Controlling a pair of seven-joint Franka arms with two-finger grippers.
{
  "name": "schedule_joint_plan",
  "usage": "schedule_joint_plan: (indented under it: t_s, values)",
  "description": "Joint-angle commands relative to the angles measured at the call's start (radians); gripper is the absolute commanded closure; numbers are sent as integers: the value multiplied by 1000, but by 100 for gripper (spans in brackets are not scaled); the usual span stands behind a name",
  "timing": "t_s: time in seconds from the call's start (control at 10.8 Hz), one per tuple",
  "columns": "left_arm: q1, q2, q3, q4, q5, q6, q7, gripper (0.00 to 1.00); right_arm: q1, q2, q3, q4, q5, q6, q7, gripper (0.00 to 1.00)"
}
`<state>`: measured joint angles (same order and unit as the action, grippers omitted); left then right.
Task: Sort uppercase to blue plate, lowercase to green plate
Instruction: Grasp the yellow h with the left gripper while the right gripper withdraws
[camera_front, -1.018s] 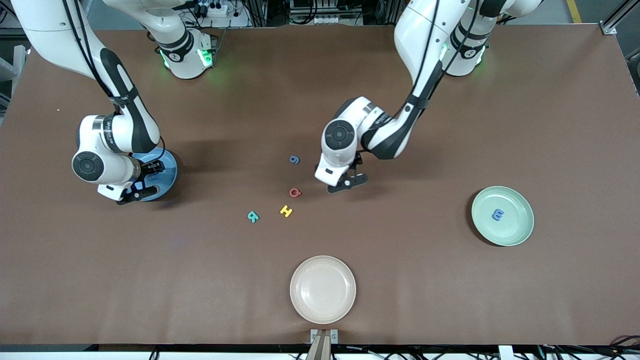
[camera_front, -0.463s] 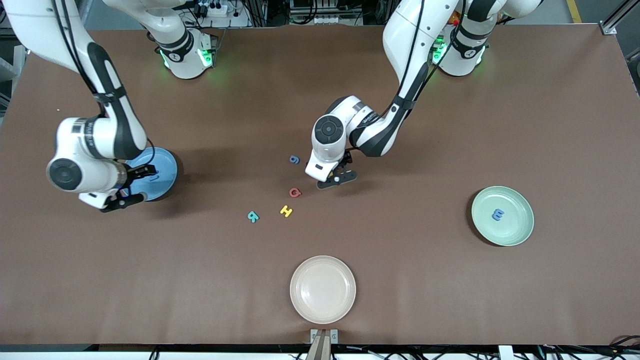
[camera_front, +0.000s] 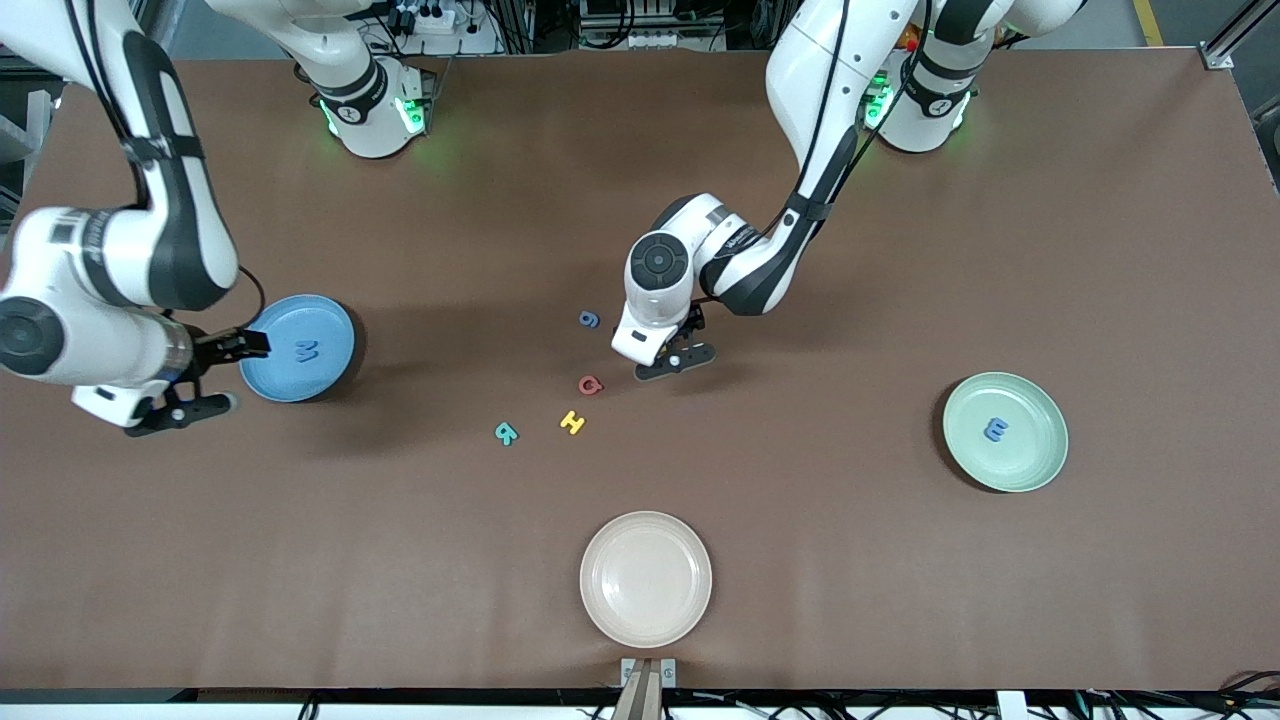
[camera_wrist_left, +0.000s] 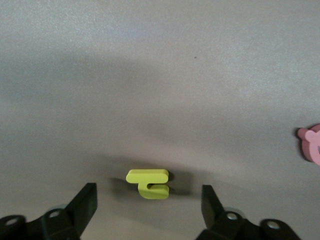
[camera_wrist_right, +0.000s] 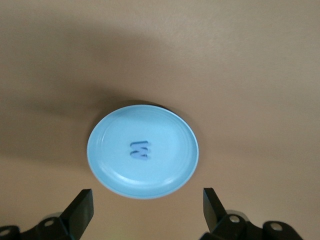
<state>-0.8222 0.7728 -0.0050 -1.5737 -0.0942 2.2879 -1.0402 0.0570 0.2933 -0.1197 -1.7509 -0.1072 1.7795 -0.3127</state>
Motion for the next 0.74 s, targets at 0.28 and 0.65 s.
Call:
schedule_joint_plan:
  t_s: [0.28, 0.65]
  values:
    - [-17, 10, 19, 9, 22, 2, 17, 21, -22, -63, 31, 191, 12, -172, 6, 0]
    - [-17, 11, 19, 4, 28, 2, 19, 25, -23, -143, 40, 220, 53, -200, 6, 0]
